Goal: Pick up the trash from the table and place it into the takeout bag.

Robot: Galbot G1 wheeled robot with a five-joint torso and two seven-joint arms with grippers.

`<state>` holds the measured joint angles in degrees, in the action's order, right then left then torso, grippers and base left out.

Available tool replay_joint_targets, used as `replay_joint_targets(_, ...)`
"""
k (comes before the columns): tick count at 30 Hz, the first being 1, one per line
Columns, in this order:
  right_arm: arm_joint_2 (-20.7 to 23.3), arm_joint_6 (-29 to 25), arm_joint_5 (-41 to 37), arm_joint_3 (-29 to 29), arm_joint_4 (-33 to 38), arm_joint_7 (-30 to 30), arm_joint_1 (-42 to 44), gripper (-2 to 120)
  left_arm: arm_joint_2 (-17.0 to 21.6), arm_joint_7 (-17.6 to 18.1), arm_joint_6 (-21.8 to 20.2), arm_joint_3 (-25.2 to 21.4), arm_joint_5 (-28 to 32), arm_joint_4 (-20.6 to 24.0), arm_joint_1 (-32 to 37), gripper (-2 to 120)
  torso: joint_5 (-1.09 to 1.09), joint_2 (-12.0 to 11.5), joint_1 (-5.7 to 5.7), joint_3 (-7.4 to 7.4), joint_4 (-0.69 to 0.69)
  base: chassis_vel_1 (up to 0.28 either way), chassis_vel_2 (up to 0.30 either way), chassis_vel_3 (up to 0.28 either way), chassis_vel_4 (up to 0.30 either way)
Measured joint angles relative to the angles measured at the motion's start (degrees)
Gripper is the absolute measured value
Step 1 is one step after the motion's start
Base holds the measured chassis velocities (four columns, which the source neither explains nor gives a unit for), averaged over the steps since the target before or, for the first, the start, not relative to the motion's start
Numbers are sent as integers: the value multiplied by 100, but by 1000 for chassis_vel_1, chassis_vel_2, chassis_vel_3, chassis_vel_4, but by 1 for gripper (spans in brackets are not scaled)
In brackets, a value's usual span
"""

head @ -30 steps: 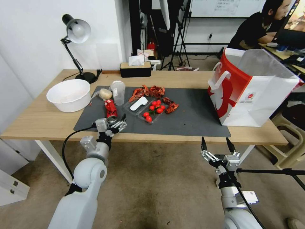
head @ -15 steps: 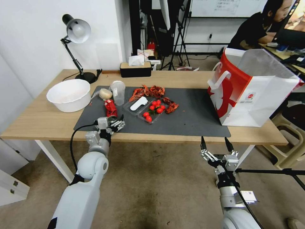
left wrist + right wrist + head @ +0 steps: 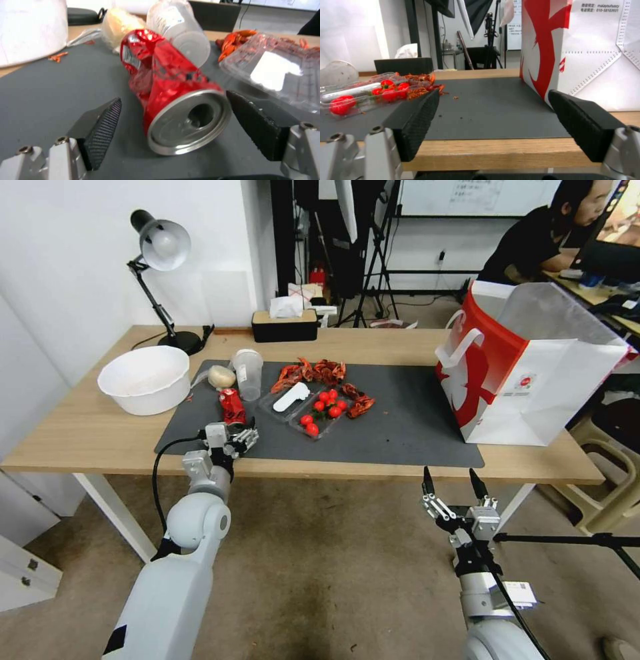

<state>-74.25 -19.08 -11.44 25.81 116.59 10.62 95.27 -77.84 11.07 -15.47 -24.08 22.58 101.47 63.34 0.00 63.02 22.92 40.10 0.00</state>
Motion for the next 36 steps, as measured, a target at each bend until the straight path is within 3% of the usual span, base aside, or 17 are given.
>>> replay_joint_targets(4,-7,0,9,-12,-3,1,-7,81,8,8,-28,0,0,-13,-9,72,0,0,0,0,0,0,0,0,0)
replay_joint_targets(7,-17,-1,22,-26,-17,3,-10,78,19,18,-37,-6,-1,-17,-13,55,0,0,0,0,0,0,0,0,0)
replay_joint_targets(11,-22,-3,26,-35,-25,5,-10,75,31,18,-37,-8,-1,-17,-4,48,0,0,0,0,0,0,0,0,0)
replay_joint_targets(25,-42,-34,47,-56,-33,13,5,68,96,-56,70,-15,-39,54,66,48,0,0,0,0,0,0,0,0,0)
replay_joint_targets(28,-52,-96,51,-57,-32,15,9,66,363,-545,608,130,-100,182,34,48,0,0,0,0,1,0,0,0,0)
replay_joint_targets(32,-59,-109,51,-56,-26,15,7,65,624,-854,913,325,-30,216,-114,48,0,0,0,0,0,0,0,0,0)
replay_joint_targets(34,-68,-113,51,-39,-25,15,7,65,916,-1075,1078,554,160,233,-350,48,-1,0,0,0,1,0,0,0,0)
replay_joint_targets(35,-73,-114,51,-9,-24,15,6,65,1333,-1322,1202,1019,593,253,-907,48,-4,0,0,1,1,0,0,0,0)
replay_joint_targets(36,-73,-114,51,-9,-24,15,6,65,1333,-1322,1202,1019,593,253,-907,48,-4,0,0,1,1,0,0,0,0)
